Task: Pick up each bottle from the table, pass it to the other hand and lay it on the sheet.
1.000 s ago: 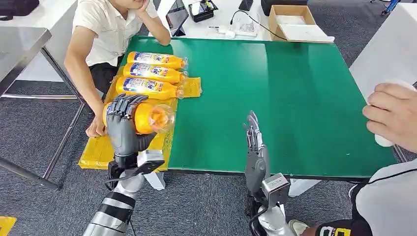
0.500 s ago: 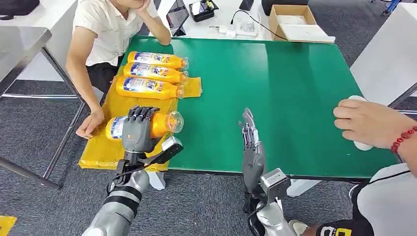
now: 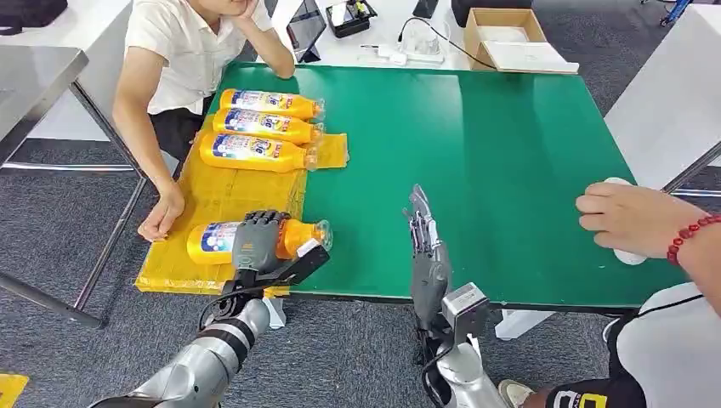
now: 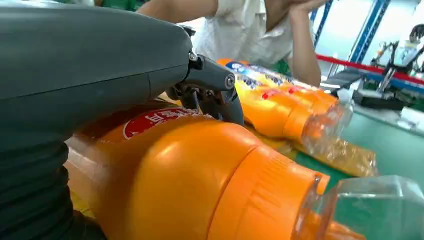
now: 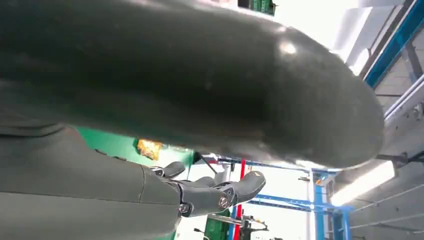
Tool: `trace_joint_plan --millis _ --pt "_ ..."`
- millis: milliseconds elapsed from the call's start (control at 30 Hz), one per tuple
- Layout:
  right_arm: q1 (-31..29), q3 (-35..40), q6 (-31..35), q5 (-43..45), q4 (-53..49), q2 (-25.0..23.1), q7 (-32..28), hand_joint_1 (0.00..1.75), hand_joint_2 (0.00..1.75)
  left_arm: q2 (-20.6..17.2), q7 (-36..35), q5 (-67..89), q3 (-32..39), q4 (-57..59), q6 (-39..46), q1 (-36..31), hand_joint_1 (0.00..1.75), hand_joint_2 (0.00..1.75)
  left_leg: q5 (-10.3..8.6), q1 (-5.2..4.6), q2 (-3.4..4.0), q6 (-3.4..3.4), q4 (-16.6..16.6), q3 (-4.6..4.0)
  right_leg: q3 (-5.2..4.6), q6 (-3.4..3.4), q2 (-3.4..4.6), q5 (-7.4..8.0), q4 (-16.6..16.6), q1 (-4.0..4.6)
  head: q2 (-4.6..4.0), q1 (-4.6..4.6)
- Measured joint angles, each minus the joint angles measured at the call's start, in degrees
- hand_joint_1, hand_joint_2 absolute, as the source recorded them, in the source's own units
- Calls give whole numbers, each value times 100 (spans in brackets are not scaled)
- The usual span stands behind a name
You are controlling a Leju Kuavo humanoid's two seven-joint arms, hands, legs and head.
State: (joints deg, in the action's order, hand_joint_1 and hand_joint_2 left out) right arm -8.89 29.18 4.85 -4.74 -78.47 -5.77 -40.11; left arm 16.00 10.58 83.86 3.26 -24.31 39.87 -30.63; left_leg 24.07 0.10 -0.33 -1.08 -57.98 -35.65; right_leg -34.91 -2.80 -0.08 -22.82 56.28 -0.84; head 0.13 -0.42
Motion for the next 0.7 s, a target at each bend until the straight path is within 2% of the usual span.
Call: trace_joint_plan --millis 200,233,267,300,333,367,400,567,700 --pt "-40 -39 13 17 107 -39 0 0 0 -29 -86 2 -114 280 -157 -70 175 175 -1 0 -1 -1 0 2 2 0 -1 1 0 0 0 -2" --pt "-45 -44 15 15 123 -42 0 0 0 -33 -88 0 -127 310 -162 -81 150 175 -1 0 -1 0 0 3 3 0 0 1 0 0 0 0" --pt "-47 -48 15 18 129 -42 0 0 0 -33 -88 0 -131 328 -168 -87 82 175 -1 0 -1 0 0 4 4 0 0 1 0 0 0 -2" --pt "-47 -50 15 17 140 -44 0 0 0 -35 -88 -13 -136 341 -177 -92 49 175 -1 0 -1 0 0 4 4 0 0 1 0 0 0 0" --pt "-47 -52 20 17 153 -44 0 0 0 -35 -62 -60 -136 363 -227 -100 2 175 -1 0 -1 0 0 4 4 0 0 1 1 0 0 -2" --pt "-47 -55 22 15 162 -44 0 0 0 -35 -8 -115 -136 374 -277 -106 0 175 -1 0 -1 0 0 5 4 0 -1 1 0 0 0 -2" --pt "-46 -59 33 15 171 -44 0 0 0 -31 142 -306 -133 383 -413 -119 0 0 -1 0 -1 0 0 5 4 0 -1 1 0 0 0 0" --pt "-46 -105 48 2 175 -42 0 0 0 48 937 -1130 -66 394 -1491 -308 0 0 -2 -1 -23 -1 0 15 20 0 -20 -1 -1 -3 0 0" --pt "-46 -142 28 -24 175 -42 0 0 0 153 1022 -1224 -96 328 -2442 -502 0 0 -1 -3 -25 -2 0 44 51 0 -23 -2 -3 -5 0 0"
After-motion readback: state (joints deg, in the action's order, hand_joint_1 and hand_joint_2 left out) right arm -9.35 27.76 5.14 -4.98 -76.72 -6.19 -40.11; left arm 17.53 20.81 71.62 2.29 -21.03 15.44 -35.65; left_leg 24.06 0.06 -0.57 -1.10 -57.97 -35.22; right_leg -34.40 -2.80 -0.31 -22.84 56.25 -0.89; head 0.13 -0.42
